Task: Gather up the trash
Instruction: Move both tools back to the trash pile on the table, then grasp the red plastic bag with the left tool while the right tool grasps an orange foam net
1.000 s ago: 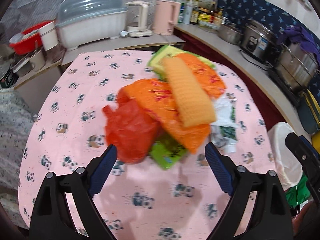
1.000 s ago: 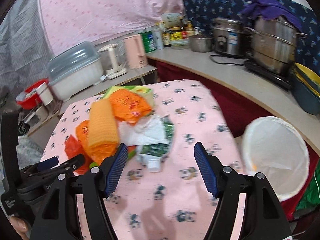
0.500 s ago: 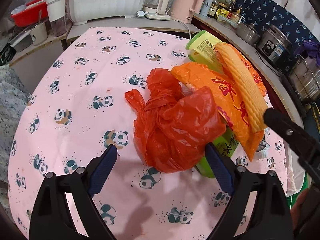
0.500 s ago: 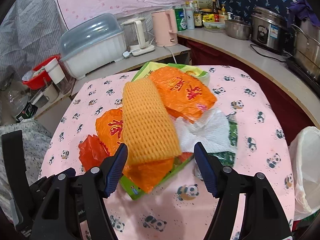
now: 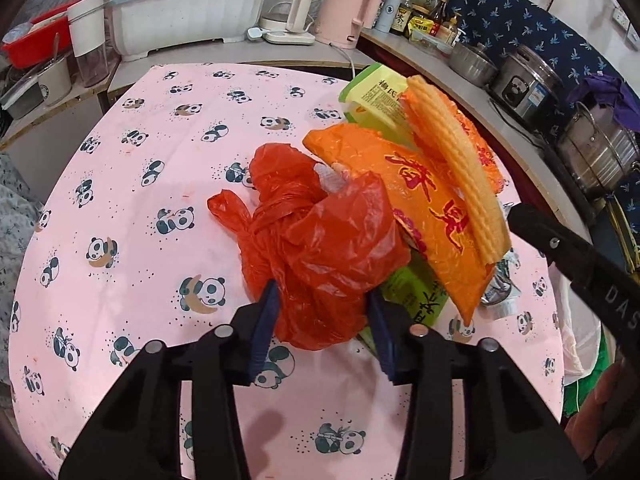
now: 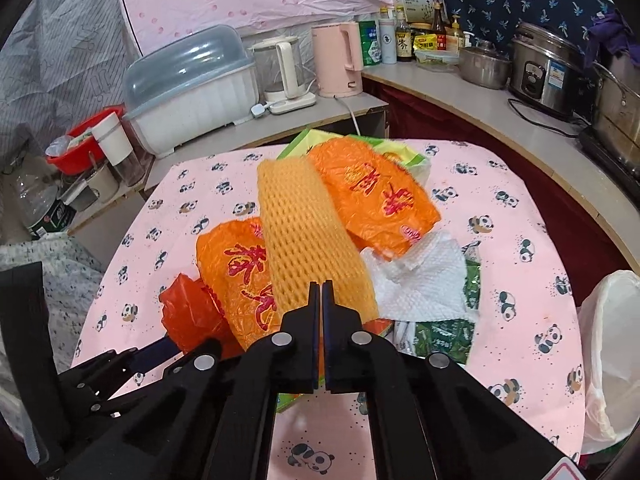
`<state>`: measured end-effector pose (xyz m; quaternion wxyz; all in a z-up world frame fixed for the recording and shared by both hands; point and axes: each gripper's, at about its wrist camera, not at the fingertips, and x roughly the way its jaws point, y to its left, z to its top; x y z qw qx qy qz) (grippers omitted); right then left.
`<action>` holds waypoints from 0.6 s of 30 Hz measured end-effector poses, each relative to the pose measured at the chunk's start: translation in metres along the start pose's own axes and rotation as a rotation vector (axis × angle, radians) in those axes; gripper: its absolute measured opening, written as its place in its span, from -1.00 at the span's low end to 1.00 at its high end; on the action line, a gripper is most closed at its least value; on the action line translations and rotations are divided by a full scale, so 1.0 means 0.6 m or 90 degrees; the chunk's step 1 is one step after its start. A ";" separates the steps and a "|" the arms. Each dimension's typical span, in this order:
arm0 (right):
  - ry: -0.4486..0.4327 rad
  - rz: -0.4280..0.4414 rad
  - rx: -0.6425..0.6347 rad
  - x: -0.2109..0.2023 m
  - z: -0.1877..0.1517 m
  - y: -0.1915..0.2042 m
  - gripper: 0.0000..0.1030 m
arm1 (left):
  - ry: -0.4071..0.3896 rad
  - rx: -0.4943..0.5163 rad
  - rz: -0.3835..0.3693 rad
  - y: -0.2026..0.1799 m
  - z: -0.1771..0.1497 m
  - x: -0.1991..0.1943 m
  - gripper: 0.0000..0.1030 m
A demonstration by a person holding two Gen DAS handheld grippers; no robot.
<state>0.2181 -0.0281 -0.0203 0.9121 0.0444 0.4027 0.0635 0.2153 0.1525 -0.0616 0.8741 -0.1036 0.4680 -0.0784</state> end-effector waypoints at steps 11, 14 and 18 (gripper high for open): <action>-0.013 0.028 0.018 -0.041 0.002 -0.024 -0.72 | -0.030 -0.011 -0.021 -0.015 -0.016 -0.070 -0.49; -0.010 0.031 0.008 -0.031 -0.005 -0.011 -0.02 | -0.030 -0.018 -0.020 -0.008 -0.020 -0.082 -0.65; 0.002 0.023 -0.021 -0.004 -0.008 0.010 0.14 | -0.034 -0.028 -0.016 0.004 -0.020 -0.093 -0.66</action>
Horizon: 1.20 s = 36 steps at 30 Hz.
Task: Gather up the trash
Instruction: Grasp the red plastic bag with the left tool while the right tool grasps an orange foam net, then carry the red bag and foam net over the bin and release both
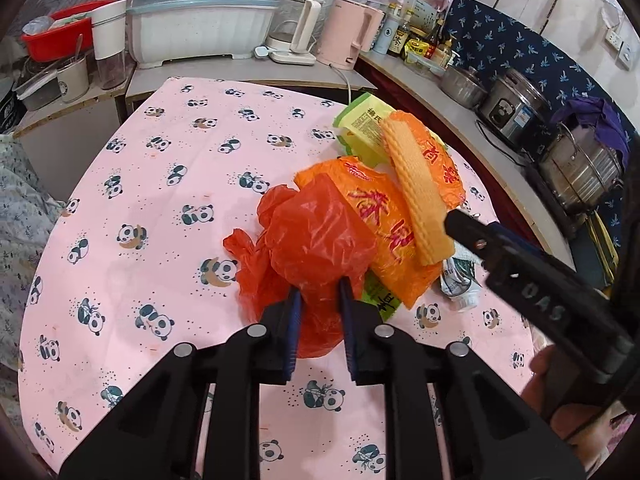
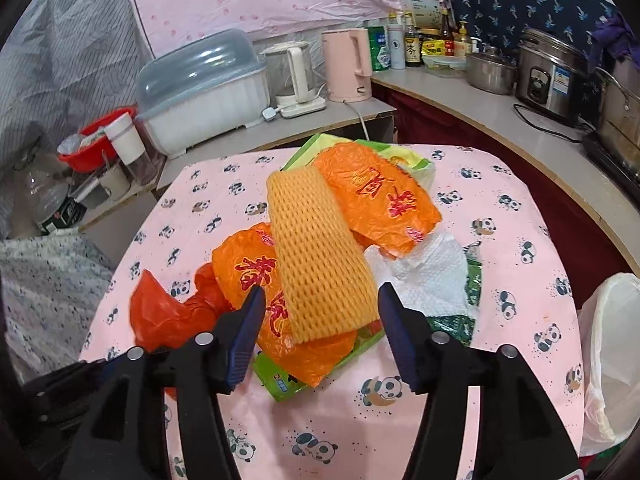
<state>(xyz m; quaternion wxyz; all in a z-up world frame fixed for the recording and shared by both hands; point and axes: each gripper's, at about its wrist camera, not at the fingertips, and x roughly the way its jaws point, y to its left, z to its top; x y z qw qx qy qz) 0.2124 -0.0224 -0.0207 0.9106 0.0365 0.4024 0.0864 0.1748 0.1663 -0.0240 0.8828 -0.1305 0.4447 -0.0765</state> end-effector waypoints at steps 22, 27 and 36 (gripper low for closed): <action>-0.059 -0.020 0.044 -0.065 0.021 -0.067 -0.81 | -0.052 0.037 -0.022 -0.050 0.036 -0.062 -0.74; -0.085 -0.053 0.068 -0.120 0.011 -0.125 -0.81 | -0.051 0.075 -0.050 -0.118 0.032 -0.062 -0.77; -0.098 -0.110 0.129 -0.195 -0.040 -0.253 -0.81 | -0.033 0.145 -0.110 -0.261 0.007 -0.053 -0.89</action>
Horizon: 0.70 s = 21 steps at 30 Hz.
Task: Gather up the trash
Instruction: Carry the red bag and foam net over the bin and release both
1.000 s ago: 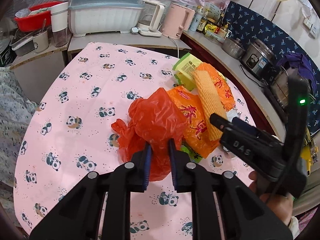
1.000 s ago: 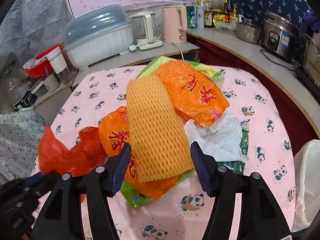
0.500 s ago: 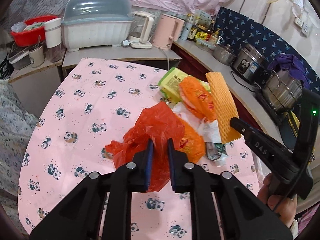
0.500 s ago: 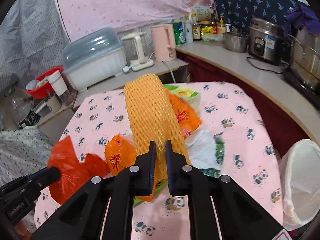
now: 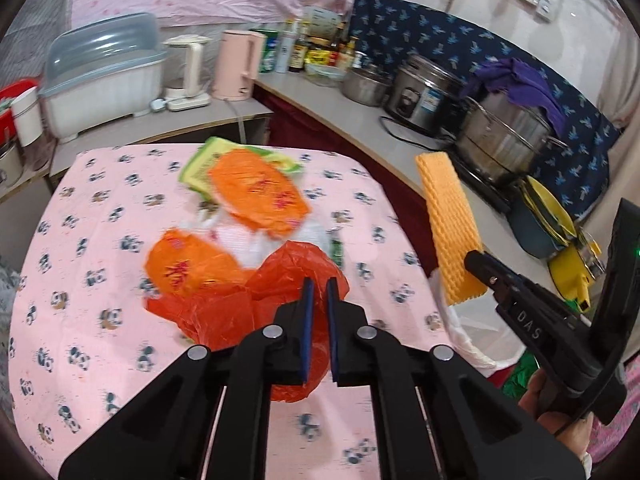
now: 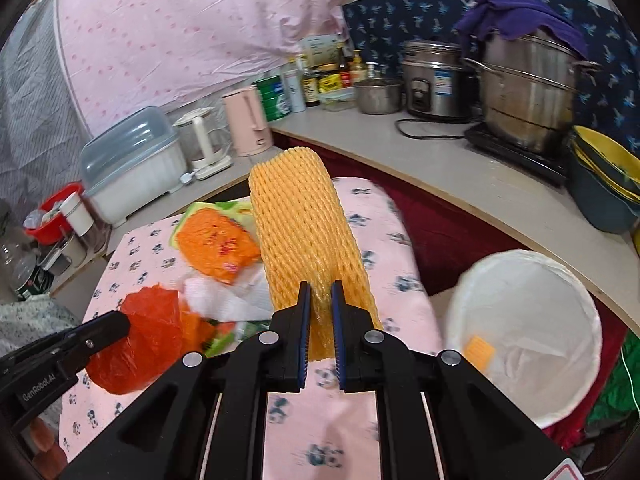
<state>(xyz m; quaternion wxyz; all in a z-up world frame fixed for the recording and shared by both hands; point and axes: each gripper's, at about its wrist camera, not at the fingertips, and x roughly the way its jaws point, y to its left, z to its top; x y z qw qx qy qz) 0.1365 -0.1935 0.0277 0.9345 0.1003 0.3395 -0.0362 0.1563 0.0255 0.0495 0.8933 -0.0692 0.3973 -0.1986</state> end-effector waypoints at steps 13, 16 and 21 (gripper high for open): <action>-0.001 -0.074 0.082 -0.044 -0.048 -0.174 -0.81 | 0.016 0.094 -0.077 -0.181 0.004 0.035 -0.95; 0.004 -0.090 0.106 -0.047 -0.060 -0.215 -0.81 | 0.027 0.122 -0.078 -0.220 0.001 0.057 -0.95; 0.006 -0.104 0.130 -0.059 -0.079 -0.257 -0.81 | 0.074 0.135 -0.083 -0.237 -0.026 0.090 -0.87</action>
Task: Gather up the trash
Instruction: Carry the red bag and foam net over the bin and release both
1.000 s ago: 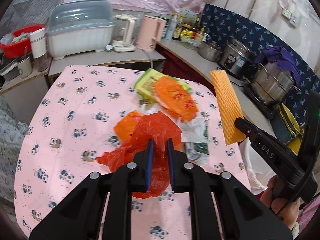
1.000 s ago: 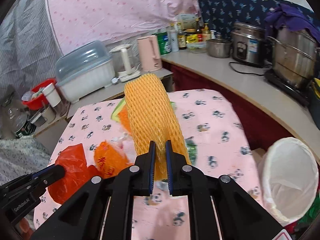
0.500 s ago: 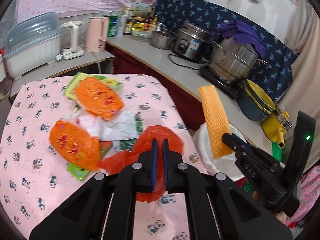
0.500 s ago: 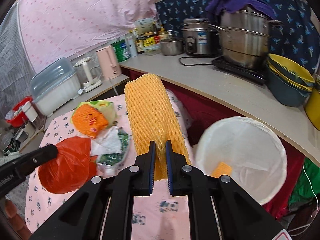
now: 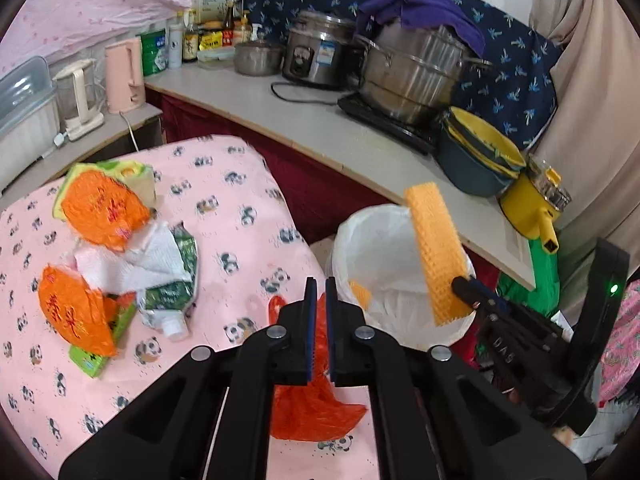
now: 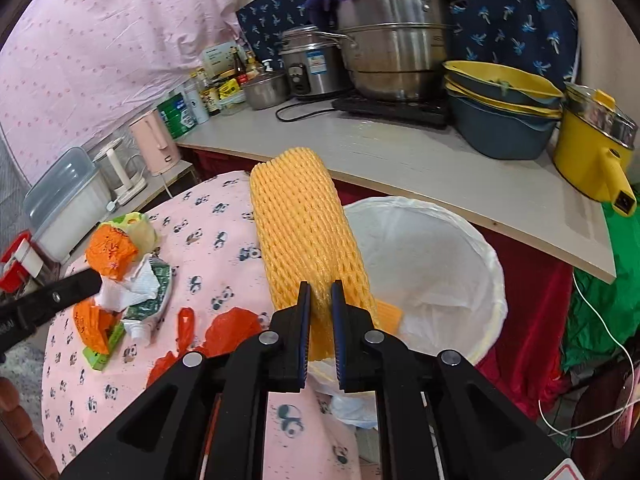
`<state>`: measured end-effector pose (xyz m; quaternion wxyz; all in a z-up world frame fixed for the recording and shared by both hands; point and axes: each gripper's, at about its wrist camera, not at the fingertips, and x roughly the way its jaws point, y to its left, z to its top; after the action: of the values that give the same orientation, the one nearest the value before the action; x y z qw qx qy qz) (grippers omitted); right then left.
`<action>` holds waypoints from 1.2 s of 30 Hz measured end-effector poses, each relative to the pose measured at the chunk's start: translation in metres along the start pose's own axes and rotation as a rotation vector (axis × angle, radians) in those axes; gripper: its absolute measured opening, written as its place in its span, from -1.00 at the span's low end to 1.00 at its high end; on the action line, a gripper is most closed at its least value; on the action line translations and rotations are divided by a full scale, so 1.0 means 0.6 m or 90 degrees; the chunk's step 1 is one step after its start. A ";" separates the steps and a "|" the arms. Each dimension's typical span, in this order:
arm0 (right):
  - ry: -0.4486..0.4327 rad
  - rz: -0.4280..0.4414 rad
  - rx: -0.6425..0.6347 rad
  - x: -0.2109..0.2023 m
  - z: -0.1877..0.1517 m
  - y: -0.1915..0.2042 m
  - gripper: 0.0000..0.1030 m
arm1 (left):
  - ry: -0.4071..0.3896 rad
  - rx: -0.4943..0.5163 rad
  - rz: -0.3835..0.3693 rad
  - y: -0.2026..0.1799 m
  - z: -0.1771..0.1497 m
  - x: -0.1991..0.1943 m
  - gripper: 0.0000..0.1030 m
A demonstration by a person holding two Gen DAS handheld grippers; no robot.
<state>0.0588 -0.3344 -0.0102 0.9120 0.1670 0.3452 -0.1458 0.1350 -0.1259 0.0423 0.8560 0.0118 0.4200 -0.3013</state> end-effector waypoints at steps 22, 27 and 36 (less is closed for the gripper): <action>0.038 -0.005 0.043 0.003 -0.074 -0.044 -0.81 | 0.159 -0.006 0.051 0.015 -0.155 0.131 -0.37; 0.037 -0.009 0.047 0.001 -0.076 -0.051 -0.81 | 0.126 0.021 0.048 -0.014 -0.131 0.117 -0.44; 0.027 -0.024 0.074 -0.001 -0.068 -0.087 -0.81 | 0.081 0.068 0.008 -0.087 -0.079 0.107 -0.48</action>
<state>0.0146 -0.3649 -0.0494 0.8902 0.2164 0.3587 -0.1789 0.1035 -0.1880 -0.0229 0.8275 0.0795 0.4570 -0.3163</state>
